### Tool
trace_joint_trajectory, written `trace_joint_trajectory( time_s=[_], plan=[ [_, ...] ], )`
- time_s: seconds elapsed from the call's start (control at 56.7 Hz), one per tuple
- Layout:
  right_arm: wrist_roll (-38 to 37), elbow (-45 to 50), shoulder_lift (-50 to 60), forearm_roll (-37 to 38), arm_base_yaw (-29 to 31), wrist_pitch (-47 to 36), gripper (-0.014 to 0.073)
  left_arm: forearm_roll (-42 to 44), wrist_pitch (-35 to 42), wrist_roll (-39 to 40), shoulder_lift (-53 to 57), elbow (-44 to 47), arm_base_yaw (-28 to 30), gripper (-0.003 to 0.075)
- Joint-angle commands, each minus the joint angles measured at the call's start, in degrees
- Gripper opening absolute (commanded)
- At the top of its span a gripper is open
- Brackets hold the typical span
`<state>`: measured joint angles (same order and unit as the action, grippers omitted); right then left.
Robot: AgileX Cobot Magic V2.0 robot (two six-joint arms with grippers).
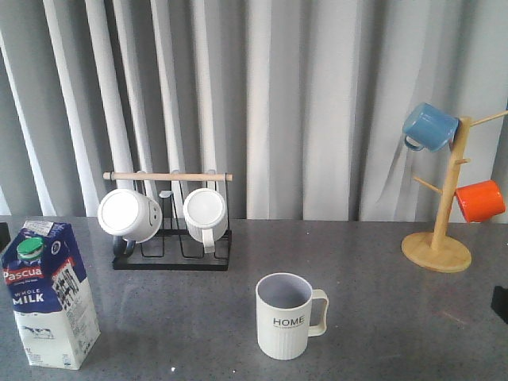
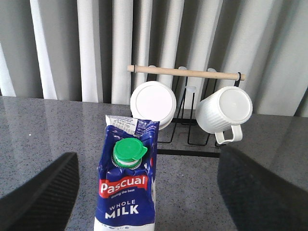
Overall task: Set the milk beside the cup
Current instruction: 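Release the HOME mug and withdraw the right gripper, then grasp the Pascual milk carton with the left gripper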
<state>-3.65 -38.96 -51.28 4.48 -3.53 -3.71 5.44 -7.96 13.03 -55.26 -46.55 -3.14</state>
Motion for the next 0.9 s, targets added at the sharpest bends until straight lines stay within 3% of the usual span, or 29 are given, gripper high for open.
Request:
trace_joint_trajectory(
  time_s=[0.0, 0.688, 0.776, 0.882],
  plan=[
    [0.1, -1.6, 0.4, 0.6, 0.3, -0.4, -0.0008, -0.3, 4.0, 0.0, 0.6, -1.7, -0.4, 0.0556],
    [0.1, -1.6, 0.4, 0.6, 0.3, 2.1, -0.0008, -0.2, 4.6, -0.6, 0.7, -1.7, -0.3, 0.0559],
    [0.1, -1.6, 0.4, 0.6, 0.3, 2.1, -0.0008, -0.2, 8.4, -2.3, 0.5, -1.9, -0.3, 0.0604],
    [0.1, -1.6, 0.4, 0.6, 0.3, 2.1, -0.0008, -0.3, 16.3, 1.3, -1.8, -2.8, 0.4, 0.072]
  ],
)
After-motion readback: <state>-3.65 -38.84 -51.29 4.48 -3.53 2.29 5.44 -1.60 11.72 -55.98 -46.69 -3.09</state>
